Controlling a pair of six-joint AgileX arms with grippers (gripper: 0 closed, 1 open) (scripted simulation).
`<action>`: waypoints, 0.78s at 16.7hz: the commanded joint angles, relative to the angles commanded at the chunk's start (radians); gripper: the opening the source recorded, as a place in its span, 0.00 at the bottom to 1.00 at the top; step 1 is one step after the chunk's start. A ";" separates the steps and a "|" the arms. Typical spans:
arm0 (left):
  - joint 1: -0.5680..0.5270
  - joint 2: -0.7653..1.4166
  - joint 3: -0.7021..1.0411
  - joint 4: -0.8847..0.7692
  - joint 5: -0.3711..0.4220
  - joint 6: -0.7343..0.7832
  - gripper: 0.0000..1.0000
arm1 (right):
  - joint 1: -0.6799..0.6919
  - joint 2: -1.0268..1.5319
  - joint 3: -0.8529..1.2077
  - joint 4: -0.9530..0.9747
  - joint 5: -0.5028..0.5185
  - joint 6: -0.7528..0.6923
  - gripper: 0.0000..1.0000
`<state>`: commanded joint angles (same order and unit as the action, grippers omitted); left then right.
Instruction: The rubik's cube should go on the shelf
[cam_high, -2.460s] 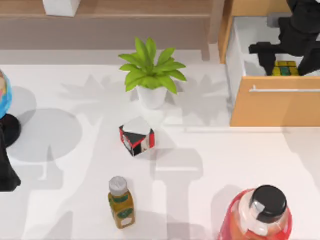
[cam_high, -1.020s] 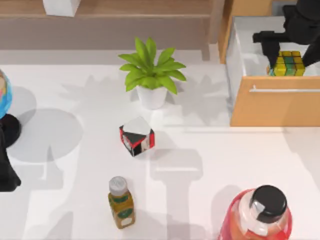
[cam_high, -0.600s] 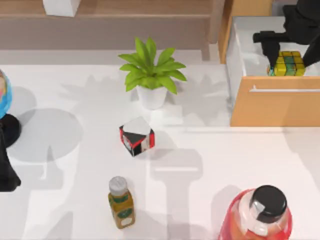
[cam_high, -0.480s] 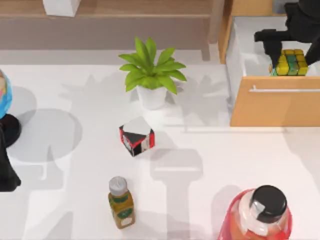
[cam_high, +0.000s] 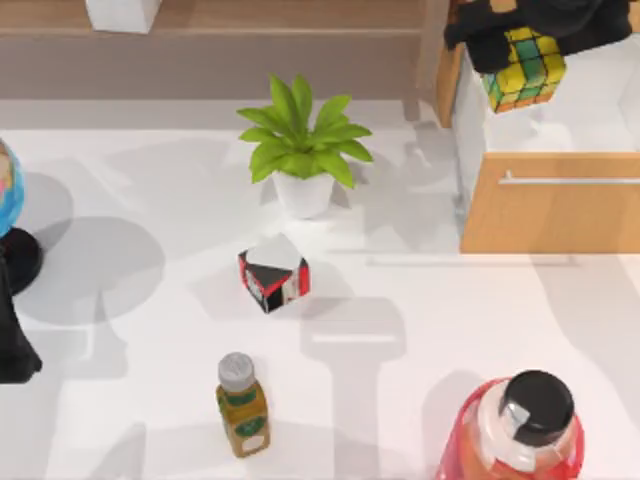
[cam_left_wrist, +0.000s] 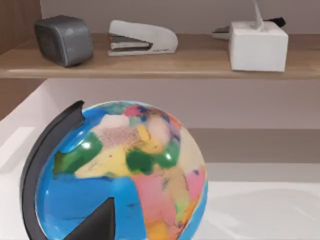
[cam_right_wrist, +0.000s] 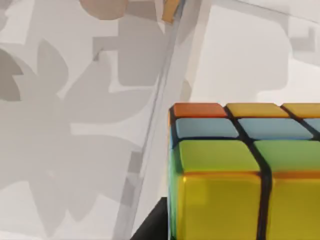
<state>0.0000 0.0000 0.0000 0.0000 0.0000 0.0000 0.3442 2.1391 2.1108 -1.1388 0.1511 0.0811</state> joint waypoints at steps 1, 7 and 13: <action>0.000 0.000 0.000 0.000 0.000 0.000 1.00 | 0.042 -0.024 -0.032 0.057 0.018 -0.012 0.00; 0.000 0.000 0.000 0.000 0.000 0.000 1.00 | 0.250 -0.080 -0.237 0.528 0.160 -0.078 0.00; 0.000 0.000 0.000 0.000 0.000 0.000 1.00 | 0.337 -0.023 -0.435 1.142 0.354 -0.130 0.00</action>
<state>0.0000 0.0000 0.0000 0.0000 0.0000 0.0000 0.6808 2.1159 1.6762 0.0036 0.5048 -0.0492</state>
